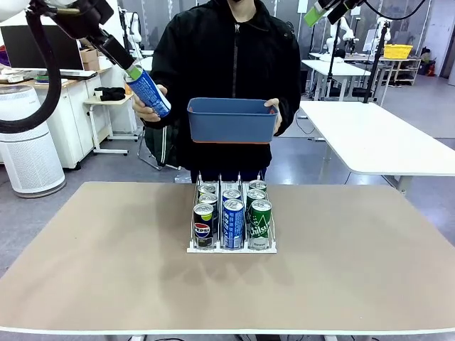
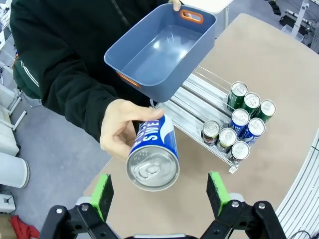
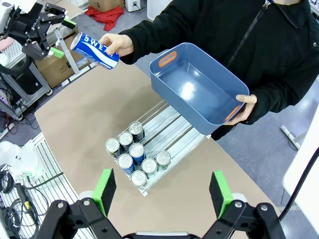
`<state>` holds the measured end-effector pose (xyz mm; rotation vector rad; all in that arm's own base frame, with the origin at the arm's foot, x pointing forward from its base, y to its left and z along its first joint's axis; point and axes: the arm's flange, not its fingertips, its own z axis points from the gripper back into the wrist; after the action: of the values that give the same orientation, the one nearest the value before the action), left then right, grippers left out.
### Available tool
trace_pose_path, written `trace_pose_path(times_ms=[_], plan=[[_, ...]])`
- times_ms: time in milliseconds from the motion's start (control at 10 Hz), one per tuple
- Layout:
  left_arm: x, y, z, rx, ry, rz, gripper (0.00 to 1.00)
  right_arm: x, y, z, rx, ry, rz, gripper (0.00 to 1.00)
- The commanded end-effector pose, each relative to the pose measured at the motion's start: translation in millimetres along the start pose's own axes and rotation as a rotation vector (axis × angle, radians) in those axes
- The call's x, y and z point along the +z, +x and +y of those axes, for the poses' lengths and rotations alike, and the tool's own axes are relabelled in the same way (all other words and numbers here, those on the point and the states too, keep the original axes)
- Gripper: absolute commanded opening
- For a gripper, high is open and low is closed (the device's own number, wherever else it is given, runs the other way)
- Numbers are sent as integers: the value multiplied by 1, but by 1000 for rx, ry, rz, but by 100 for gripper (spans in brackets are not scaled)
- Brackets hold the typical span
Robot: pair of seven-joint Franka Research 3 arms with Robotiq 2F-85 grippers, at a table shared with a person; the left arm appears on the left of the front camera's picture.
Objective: Fill the beverage cans into the dispenser.
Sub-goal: Pick up the Ionic drink handed by the human.
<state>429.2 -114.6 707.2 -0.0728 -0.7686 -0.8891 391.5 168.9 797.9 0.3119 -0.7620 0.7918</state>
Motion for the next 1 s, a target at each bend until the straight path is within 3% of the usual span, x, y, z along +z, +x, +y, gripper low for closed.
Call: trace_pose_path(times_ms=[0,900], plan=[[-8,-2,8,-30,-34,-32,100,1,0,0,0,-1,-1,100],[-42,-3,20,-7,-52,-66,100,1,0,0,0,-1,-1,100]])
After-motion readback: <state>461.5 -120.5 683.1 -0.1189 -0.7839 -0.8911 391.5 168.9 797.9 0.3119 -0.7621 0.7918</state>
